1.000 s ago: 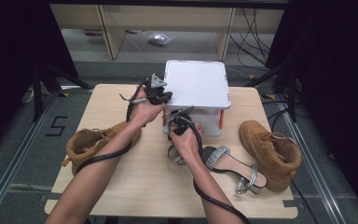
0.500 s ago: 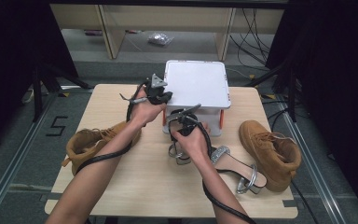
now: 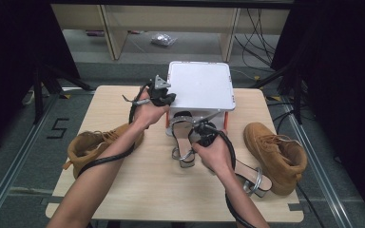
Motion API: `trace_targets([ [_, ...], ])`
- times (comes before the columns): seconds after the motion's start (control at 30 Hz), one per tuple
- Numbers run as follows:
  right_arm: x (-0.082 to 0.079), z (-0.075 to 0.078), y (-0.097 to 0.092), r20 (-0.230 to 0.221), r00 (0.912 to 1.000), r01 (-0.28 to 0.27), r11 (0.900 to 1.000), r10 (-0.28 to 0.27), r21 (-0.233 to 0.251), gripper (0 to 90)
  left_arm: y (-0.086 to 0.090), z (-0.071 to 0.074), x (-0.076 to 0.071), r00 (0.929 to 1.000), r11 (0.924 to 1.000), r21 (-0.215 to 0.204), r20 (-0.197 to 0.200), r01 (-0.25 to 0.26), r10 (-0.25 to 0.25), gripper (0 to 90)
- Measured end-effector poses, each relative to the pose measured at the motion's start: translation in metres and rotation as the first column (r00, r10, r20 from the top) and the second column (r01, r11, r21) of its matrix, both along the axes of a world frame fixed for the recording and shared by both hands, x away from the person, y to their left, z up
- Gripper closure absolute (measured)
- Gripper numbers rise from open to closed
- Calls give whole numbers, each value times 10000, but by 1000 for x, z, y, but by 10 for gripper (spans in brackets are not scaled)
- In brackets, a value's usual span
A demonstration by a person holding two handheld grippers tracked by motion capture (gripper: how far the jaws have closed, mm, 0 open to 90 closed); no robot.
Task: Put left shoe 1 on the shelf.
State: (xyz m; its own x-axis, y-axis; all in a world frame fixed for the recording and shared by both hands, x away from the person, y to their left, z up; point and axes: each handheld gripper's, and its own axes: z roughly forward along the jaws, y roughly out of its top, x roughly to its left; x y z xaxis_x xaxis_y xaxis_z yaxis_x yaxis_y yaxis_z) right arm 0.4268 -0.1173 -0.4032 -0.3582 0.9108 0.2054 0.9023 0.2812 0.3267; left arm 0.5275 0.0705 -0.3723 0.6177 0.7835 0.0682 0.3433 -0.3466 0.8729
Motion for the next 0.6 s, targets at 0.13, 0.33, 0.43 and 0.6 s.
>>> trace_targets([
  [0.13, -16, -18, -4, -633, 9970, -449, 9990, 442, -86, 862, 1, 0, 0, 10000, 9999, 92, 10, 41, -41, 900],
  [0.33, -27, -45, 0, -572, 9894, -1337, 9910, 1331, -54, 862, 0, 0, 0, 10000, 10000, 20, 32, -17, 17, 900],
  [0.43, -30, -52, 8, -741, 9907, -1142, 9934, 1144, 77, 861, 1, 0, 0, 10000, 9999, 109, 35, 41, -41, 900],
  [0.6, -35, -57, 20, -795, 9962, -309, 9986, 342, 420, 900, 1, 0, 0, 10000, 9999, 104, 38, 52, -53, 900],
])
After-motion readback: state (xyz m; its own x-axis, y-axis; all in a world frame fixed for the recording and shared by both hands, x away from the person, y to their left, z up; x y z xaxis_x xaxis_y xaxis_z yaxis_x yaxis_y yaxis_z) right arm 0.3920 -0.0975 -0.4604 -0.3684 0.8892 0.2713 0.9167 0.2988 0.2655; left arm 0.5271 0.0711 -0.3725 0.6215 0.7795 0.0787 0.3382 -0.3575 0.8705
